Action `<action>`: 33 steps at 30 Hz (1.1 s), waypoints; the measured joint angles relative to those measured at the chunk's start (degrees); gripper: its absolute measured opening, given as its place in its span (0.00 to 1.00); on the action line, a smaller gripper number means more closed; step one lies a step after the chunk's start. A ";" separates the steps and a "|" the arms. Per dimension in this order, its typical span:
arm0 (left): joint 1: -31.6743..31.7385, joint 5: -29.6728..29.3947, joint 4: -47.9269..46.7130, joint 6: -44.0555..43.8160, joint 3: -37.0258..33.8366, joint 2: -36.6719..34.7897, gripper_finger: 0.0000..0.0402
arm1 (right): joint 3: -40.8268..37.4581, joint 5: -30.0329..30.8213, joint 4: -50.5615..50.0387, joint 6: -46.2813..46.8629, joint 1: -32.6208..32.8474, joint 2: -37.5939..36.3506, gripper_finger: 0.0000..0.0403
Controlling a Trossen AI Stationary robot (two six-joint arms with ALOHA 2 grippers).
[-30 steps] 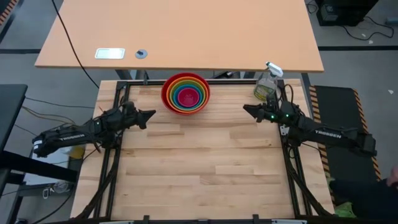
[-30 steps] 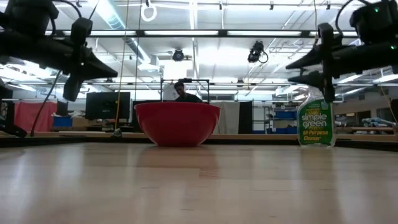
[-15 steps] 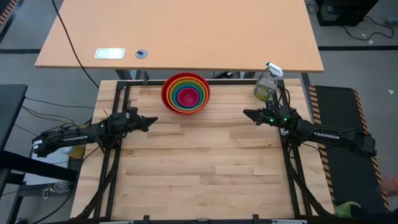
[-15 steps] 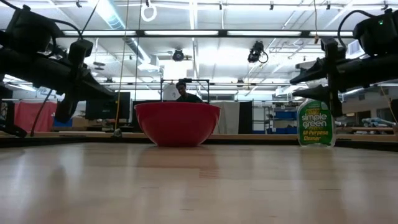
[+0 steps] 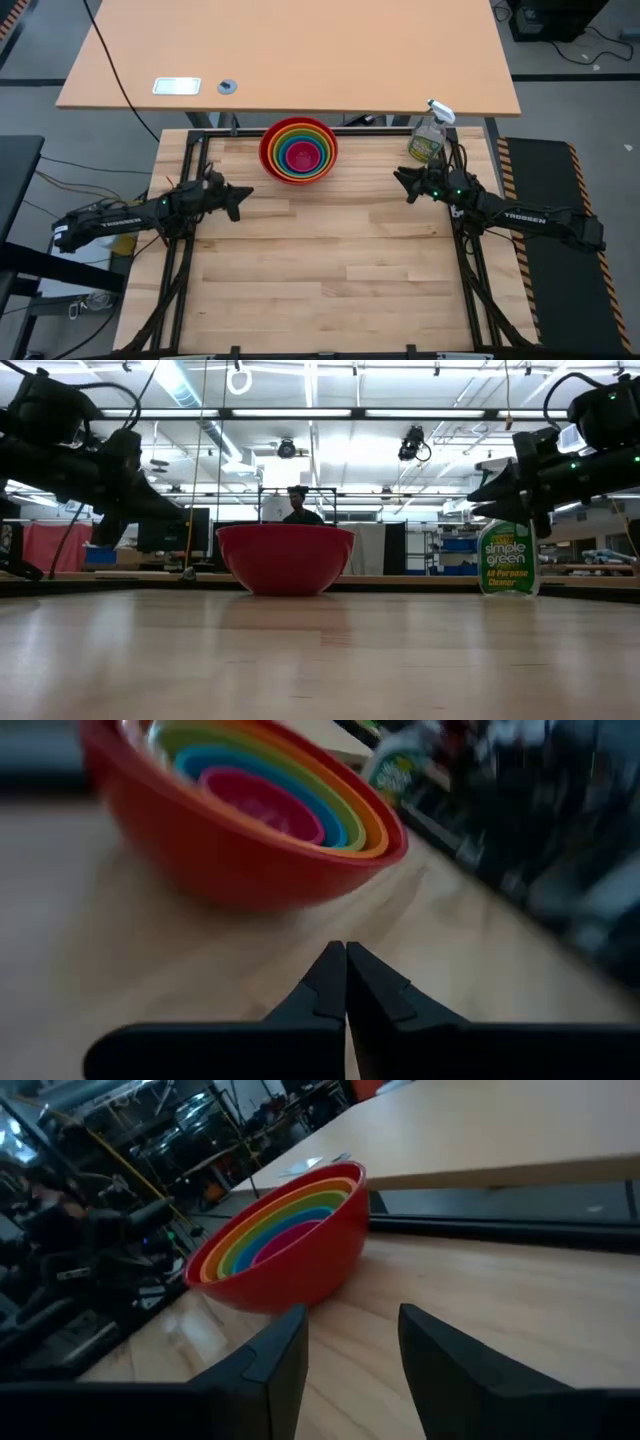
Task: Nest bowls inside each other
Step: Return to Home Position
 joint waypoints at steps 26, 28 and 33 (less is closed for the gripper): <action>0.00 -0.04 -0.04 22.64 -0.02 0.00 0.02 | 0.00 -0.19 0.08 -1.45 0.00 0.00 0.41; 0.00 -0.04 -0.04 22.63 -0.02 0.00 0.02 | 0.00 -0.19 0.08 -1.45 0.00 0.00 0.41; 0.00 -0.04 -0.04 22.63 -0.02 0.00 0.02 | 0.00 -0.21 0.11 -1.45 0.00 0.00 0.41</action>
